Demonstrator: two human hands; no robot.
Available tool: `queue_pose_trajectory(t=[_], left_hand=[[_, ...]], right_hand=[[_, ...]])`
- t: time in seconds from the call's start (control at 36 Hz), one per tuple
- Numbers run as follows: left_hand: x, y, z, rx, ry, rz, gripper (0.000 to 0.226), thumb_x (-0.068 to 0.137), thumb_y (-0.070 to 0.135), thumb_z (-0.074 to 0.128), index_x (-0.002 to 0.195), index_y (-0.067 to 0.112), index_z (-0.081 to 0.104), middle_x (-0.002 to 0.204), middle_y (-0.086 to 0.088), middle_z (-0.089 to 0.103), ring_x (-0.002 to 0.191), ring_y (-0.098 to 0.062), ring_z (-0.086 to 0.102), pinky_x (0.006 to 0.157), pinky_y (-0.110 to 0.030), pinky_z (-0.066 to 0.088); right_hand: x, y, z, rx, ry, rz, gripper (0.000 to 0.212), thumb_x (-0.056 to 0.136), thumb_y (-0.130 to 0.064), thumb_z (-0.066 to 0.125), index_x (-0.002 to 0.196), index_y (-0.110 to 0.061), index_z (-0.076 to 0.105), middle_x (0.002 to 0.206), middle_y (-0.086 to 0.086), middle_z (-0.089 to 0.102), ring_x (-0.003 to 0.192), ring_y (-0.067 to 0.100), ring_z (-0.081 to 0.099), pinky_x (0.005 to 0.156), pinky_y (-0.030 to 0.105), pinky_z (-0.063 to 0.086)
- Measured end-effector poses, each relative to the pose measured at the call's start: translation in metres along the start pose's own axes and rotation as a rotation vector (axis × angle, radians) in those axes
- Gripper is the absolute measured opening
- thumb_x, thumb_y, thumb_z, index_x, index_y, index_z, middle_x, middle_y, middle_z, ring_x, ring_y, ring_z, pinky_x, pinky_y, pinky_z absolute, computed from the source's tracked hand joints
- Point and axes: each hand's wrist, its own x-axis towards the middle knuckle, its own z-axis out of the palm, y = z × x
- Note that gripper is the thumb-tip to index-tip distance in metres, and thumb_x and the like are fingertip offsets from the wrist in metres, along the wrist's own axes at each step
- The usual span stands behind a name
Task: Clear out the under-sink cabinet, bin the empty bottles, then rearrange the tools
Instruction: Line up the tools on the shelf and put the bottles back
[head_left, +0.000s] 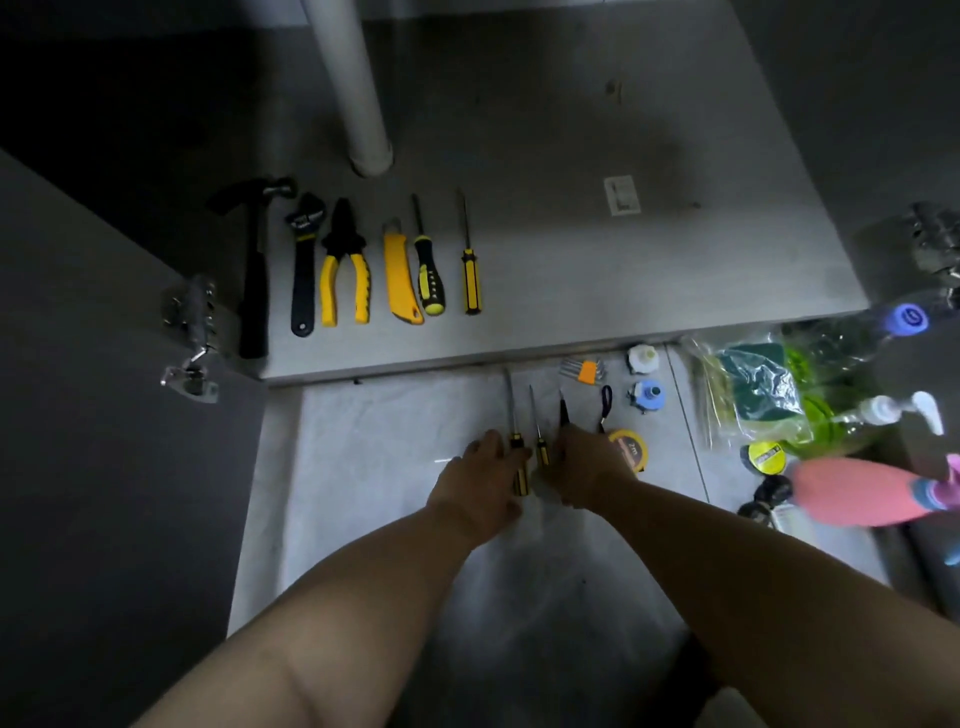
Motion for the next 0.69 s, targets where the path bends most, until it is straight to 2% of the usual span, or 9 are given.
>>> queue_pose_trajectory(t=[0.08,0.17,0.25,0.33,0.42,0.5,0.56,0.61,0.69], left_hand=[[0.001,-0.002,0.004,0.015,0.042,0.023,0.072,0.085,0.034,0.069,0.15,0.03,0.039,0.137,-0.006,0.038,0.122,-0.031,0.047,0.095,-0.043,0.048],[-0.001,-0.005,0.008,0.001,0.067,0.022,0.061,0.085,0.027,0.068,0.141,0.024,0.046,0.133,-0.007,0.04,0.121,-0.031,0.047,0.091,-0.043,0.051],[-0.008,-0.011,0.016,-0.033,0.063,0.005,0.055,0.087,0.015,0.063,0.138,0.022,0.046,0.13,-0.008,0.042,0.118,-0.03,0.048,0.089,-0.043,0.053],[-0.013,-0.018,0.019,-0.093,0.047,-0.01,0.054,0.086,0.012,0.063,0.136,0.024,0.047,0.127,-0.007,0.044,0.115,-0.03,0.052,0.09,-0.04,0.053],[-0.019,-0.022,0.015,-0.144,-0.009,0.017,0.054,0.083,0.024,0.071,0.133,0.027,0.052,0.133,-0.005,0.049,0.115,-0.028,0.057,0.094,-0.032,0.05],[-0.028,-0.021,0.005,-0.161,-0.024,0.045,0.052,0.08,0.042,0.075,0.128,0.033,0.057,0.131,0.001,0.058,0.115,-0.023,0.06,0.096,-0.029,0.049],[-0.035,-0.019,-0.006,-0.146,-0.012,0.044,0.054,0.079,0.048,0.074,0.128,0.036,0.057,0.124,0.004,0.061,0.111,-0.021,0.062,0.094,-0.028,0.051],[-0.041,-0.015,-0.021,-0.115,-0.006,0.049,0.053,0.079,0.051,0.074,0.126,0.036,0.057,0.115,0.001,0.06,0.105,-0.023,0.062,0.086,-0.026,0.049],[-0.052,-0.005,-0.048,-0.088,0.003,0.071,0.05,0.08,0.05,0.074,0.125,0.035,0.057,0.11,0.0,0.058,0.101,-0.023,0.061,0.081,-0.023,0.045]], right_hand=[[0.004,-0.002,0.01,-0.004,0.034,0.012,0.031,0.093,-0.032,0.062,0.112,-0.01,0.053,0.101,0.016,0.069,0.09,0.034,0.071,0.077,0.048,0.061],[0.008,-0.003,0.018,-0.019,0.079,0.029,0.031,0.092,-0.031,0.062,0.114,-0.011,0.052,0.104,0.016,0.067,0.092,0.036,0.07,0.076,0.047,0.061],[0.01,-0.002,0.024,-0.039,0.111,0.04,0.024,0.093,-0.025,0.059,0.112,-0.01,0.056,0.104,0.015,0.067,0.092,0.034,0.07,0.075,0.043,0.061],[0.009,-0.004,0.025,-0.063,0.081,0.032,0.018,0.09,-0.023,0.062,0.104,-0.011,0.061,0.096,0.013,0.071,0.084,0.032,0.073,0.073,0.042,0.062],[0.006,-0.005,0.022,-0.067,-0.012,0.043,0.017,0.083,-0.019,0.072,0.095,-0.009,0.063,0.088,0.012,0.073,0.08,0.029,0.074,0.071,0.043,0.063],[0.003,-0.009,0.01,-0.087,-0.121,0.042,0.024,0.077,-0.018,0.081,0.093,-0.008,0.066,0.09,0.012,0.075,0.085,0.027,0.074,0.075,0.038,0.062],[-0.002,-0.012,-0.005,-0.053,-0.172,0.048,0.015,0.082,-0.02,0.075,0.086,-0.01,0.064,0.087,0.01,0.075,0.077,0.021,0.074,0.062,0.027,0.059],[-0.007,-0.017,-0.022,0.039,-0.215,0.052,0.01,0.089,-0.017,0.067,0.082,-0.013,0.063,0.081,0.007,0.073,0.059,0.013,0.072,0.047,0.02,0.053],[-0.027,-0.026,-0.053,0.132,-0.282,0.04,0.012,0.089,-0.01,0.067,0.079,-0.013,0.061,0.081,0.009,0.07,0.056,0.014,0.07,0.051,0.023,0.056]])
